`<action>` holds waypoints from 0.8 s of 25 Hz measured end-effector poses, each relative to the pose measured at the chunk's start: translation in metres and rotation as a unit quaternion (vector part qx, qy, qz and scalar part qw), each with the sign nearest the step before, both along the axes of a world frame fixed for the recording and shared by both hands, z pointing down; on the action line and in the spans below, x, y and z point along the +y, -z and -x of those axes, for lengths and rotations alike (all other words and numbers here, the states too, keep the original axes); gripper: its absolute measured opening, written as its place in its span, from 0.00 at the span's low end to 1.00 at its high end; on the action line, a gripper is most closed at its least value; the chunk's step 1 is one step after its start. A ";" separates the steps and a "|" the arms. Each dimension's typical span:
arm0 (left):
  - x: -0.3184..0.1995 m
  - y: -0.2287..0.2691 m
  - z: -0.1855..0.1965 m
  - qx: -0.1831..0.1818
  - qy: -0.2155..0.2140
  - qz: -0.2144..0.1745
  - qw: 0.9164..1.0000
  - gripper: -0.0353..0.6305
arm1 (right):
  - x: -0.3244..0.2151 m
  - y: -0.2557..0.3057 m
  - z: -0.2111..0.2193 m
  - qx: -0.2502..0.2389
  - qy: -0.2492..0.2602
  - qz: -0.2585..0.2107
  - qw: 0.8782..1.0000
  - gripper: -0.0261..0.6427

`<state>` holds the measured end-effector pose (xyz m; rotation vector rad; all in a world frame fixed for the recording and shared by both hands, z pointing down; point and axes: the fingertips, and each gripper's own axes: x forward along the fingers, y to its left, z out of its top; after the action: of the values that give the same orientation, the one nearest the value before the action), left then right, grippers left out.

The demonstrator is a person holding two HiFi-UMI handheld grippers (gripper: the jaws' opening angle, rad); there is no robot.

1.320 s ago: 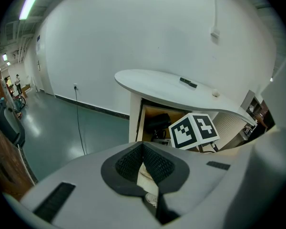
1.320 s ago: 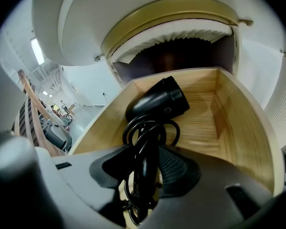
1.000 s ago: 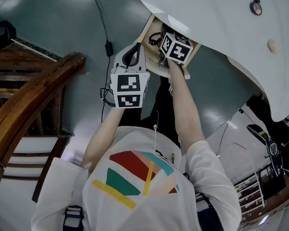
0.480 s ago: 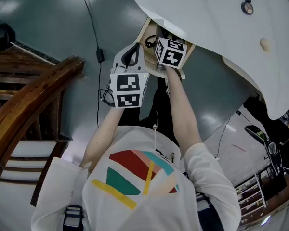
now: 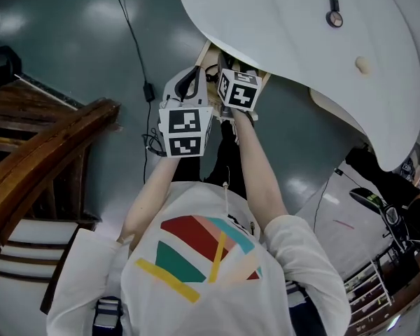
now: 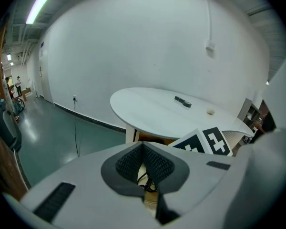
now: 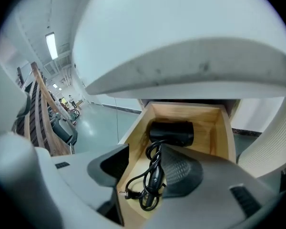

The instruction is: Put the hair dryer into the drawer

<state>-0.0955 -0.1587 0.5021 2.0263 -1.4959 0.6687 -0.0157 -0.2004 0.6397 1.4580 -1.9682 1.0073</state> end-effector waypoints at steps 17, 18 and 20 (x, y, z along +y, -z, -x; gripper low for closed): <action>-0.021 0.077 0.019 0.019 0.033 -0.082 0.996 0.08 | 0.035 0.118 0.025 -0.014 0.003 -0.034 0.999 0.26; -0.022 0.083 0.020 0.021 0.035 -0.088 0.995 0.08 | 0.032 0.132 0.026 -0.018 0.007 -0.051 0.999 0.24; -0.024 0.096 0.023 0.026 0.037 -0.102 0.994 0.08 | 0.026 0.162 0.026 -0.026 0.008 -0.085 0.996 0.21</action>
<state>-0.1189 -0.1830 0.4058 2.1086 -1.6576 0.4449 -0.0414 -0.1745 0.4781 1.5162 -2.1452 0.8972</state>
